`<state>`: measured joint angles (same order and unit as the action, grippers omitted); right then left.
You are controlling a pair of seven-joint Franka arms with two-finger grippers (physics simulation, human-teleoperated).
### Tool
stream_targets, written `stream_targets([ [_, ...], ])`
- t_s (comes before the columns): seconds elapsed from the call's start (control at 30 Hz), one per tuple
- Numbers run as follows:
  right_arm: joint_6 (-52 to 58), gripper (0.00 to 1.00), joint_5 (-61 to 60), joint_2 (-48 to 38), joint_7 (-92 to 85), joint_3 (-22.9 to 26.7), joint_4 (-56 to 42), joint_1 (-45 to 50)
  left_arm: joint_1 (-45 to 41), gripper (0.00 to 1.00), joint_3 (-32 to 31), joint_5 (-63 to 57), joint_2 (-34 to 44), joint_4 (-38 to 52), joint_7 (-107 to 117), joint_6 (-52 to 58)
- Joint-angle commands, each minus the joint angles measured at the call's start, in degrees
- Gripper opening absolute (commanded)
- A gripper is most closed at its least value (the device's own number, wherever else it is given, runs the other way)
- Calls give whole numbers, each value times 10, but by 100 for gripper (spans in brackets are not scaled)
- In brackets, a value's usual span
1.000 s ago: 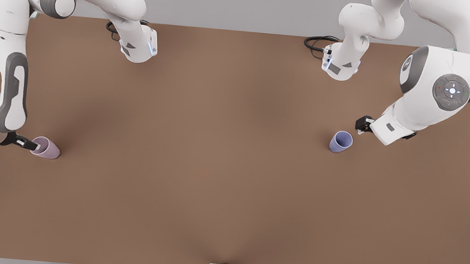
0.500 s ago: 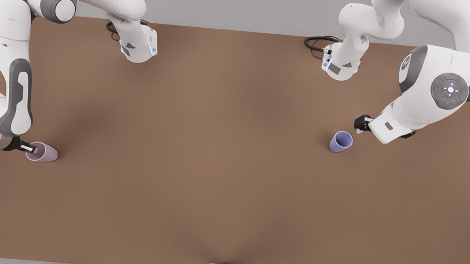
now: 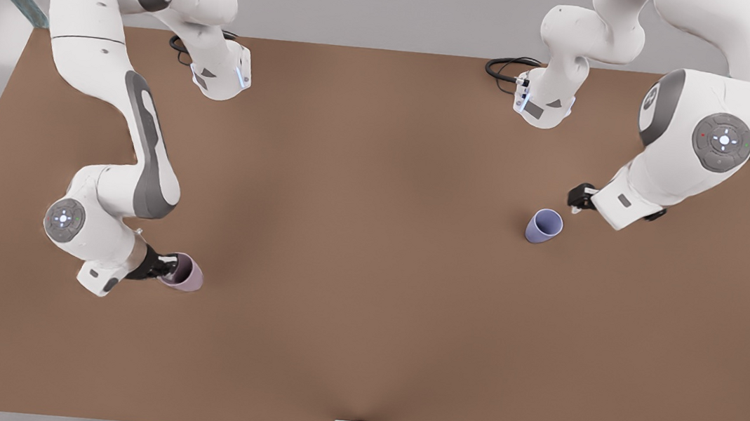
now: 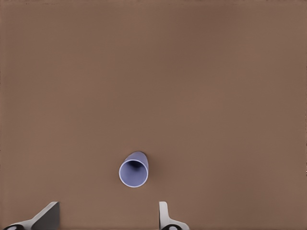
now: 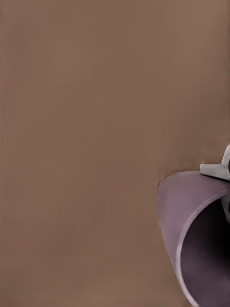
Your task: Stack the cups, with the pink cup at the bottom and the purple cup at the top
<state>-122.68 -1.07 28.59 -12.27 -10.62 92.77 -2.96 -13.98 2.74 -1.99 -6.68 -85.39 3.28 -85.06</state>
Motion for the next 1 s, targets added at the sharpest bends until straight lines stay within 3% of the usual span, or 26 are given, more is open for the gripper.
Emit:
stream_targets([
  [0.0,26,21,3,0,214,0,-12,42,0,100,1,-1,5,5,2,4],
  [0.07,38,21,4,12,295,0,-44,92,-1,100,-15,1,-3,4,-1,8],
  [0.23,203,21,34,201,522,9,-375,253,0,100,-16,3,-9,-3,-6,9],
  [0.37,184,21,39,296,591,28,-519,362,0,100,-11,2,-27,-4,-5,8],
  [0.53,37,21,35,352,625,27,-522,389,24,100,-6,1,-51,-14,-7,17],
  [0.7,-74,21,33,382,703,36,-521,409,32,100,2,1,-9,-253,-8,-175],
  [0.97,-123,21,32,403,724,-2,-517,410,32,100,28,26,-8,-415,-27,-357],
])
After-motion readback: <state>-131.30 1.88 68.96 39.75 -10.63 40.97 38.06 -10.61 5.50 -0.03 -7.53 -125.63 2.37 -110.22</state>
